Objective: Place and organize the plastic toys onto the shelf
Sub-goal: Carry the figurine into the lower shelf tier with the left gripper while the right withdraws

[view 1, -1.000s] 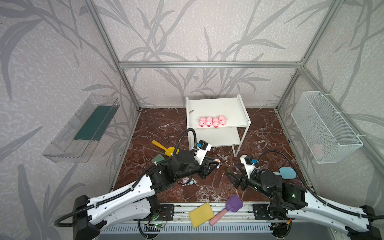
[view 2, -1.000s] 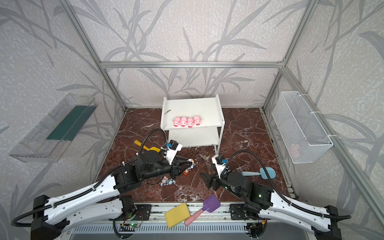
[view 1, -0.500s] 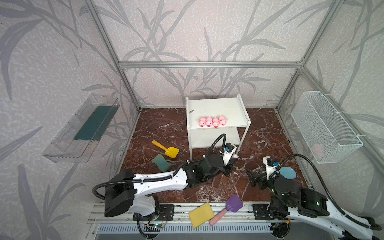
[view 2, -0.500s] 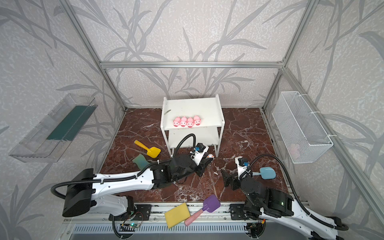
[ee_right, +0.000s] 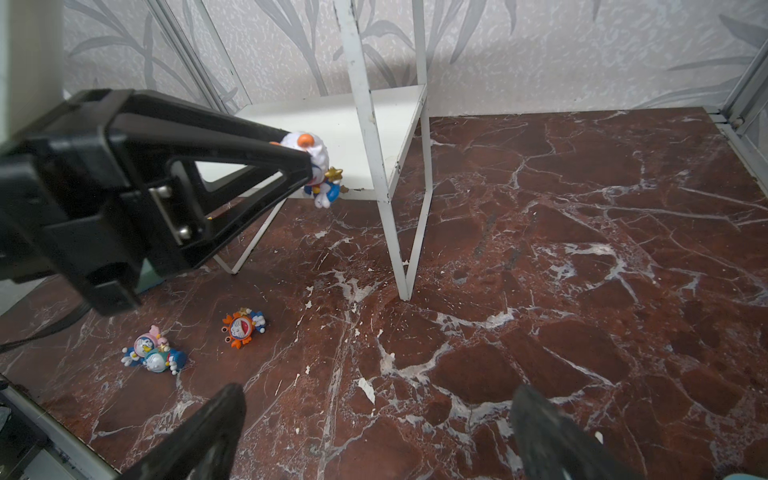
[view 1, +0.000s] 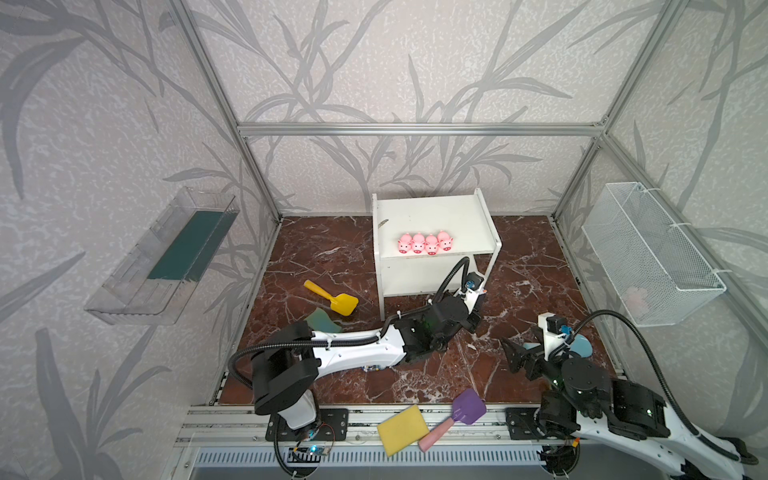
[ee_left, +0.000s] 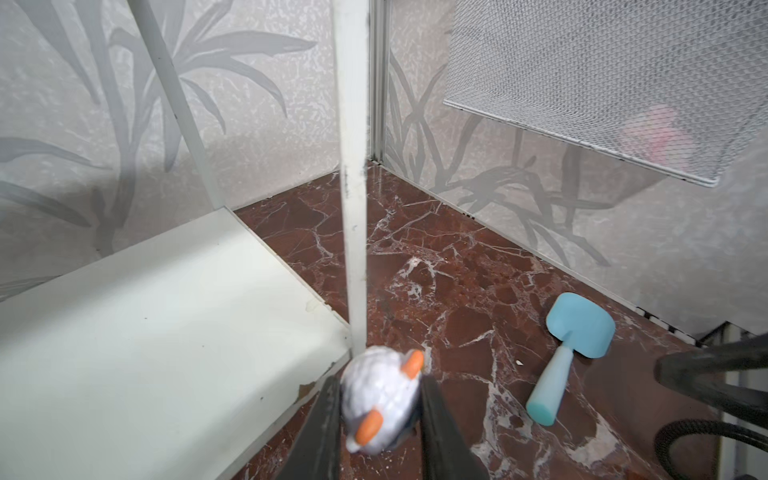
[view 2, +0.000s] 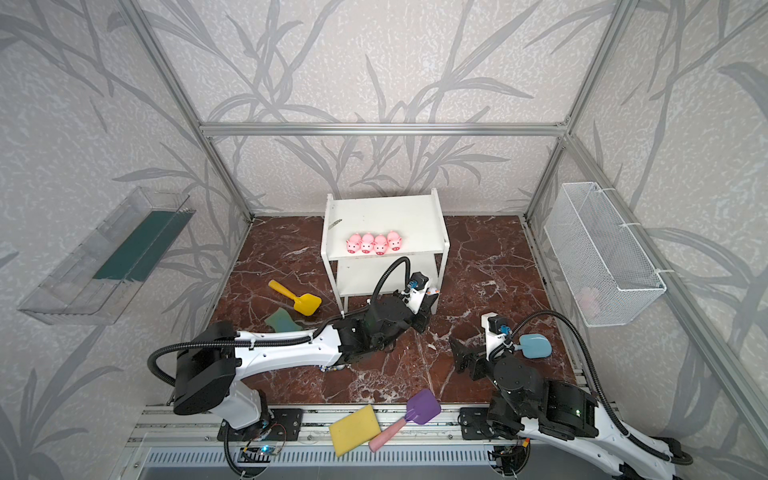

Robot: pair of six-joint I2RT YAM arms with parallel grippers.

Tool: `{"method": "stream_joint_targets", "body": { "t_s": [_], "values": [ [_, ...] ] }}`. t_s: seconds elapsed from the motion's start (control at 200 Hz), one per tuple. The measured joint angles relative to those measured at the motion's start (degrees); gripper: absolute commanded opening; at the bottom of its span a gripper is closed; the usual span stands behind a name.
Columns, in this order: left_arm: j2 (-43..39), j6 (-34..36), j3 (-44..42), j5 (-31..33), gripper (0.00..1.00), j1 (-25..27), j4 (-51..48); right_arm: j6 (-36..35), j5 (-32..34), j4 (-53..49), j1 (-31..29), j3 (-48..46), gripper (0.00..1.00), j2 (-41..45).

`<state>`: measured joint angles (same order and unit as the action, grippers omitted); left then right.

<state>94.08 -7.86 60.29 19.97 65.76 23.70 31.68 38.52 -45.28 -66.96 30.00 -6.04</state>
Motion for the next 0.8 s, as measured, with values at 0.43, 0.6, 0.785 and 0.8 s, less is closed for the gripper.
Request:
{"method": "stream_joint_targets", "body": {
  "t_s": [0.43, 0.6, 0.785, 0.8],
  "values": [
    [3.4, 0.4, 0.7, -0.5, 0.24, -4.4, 1.0, -0.2, 0.0, 0.0, 0.0, 0.0, 0.99, 0.2],
    [4.5, 0.4, 2.2, -1.0, 0.27, -4.7, 1.2, -0.3, 0.0, 0.0, 0.0, -0.1, 0.99, 0.3],
    [5.6, 0.3, 3.4, -1.5, 0.27, -4.9, 1.2, -0.3, -0.1, 0.0, 0.0, -0.1, 0.99, 0.8],
    [5.7, 0.3, 3.4, -1.5, 0.27, -4.9, 1.2, -0.4, -0.1, 0.0, 0.0, -0.1, 0.99, 0.9]
  ]
}}
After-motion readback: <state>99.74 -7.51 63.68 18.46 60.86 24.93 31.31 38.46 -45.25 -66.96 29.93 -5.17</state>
